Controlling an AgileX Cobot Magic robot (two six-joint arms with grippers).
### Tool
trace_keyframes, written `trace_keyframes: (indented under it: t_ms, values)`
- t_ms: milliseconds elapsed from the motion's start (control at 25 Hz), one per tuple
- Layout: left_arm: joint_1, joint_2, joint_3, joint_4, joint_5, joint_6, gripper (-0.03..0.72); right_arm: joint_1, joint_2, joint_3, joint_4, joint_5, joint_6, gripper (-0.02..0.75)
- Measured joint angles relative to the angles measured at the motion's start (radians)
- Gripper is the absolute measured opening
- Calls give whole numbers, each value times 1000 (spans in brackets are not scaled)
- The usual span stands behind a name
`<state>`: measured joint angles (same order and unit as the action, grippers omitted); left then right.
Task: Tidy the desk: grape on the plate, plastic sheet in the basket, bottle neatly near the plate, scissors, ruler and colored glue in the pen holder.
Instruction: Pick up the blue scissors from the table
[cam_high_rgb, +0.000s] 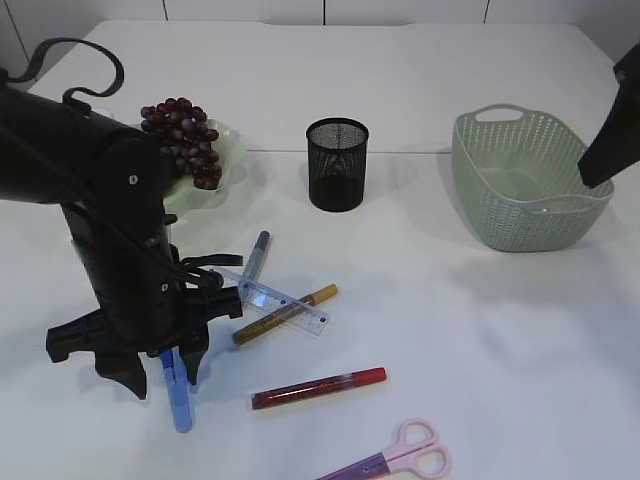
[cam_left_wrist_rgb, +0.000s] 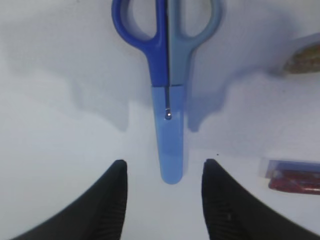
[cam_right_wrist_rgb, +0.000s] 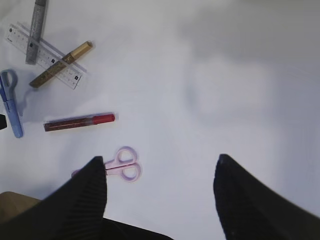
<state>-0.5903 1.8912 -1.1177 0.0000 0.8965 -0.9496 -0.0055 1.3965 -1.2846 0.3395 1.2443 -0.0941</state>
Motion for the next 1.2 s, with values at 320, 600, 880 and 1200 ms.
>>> trace_keyframes:
  t_ms: [320,600,880,1200]
  values:
    - [0,43,0,-17,-2,0,350,0,0,0,0,0,-2,524]
    - [0,56,0,-23,-22,5,348,0,0,0,0,0,-2,524]
    - [0,57,-2,-37,-36,6,301,0,0,0,0,0,-2,524]
    - [0,75,-6,-44,-41,6,297,0,0,0,0,0,-2,524]
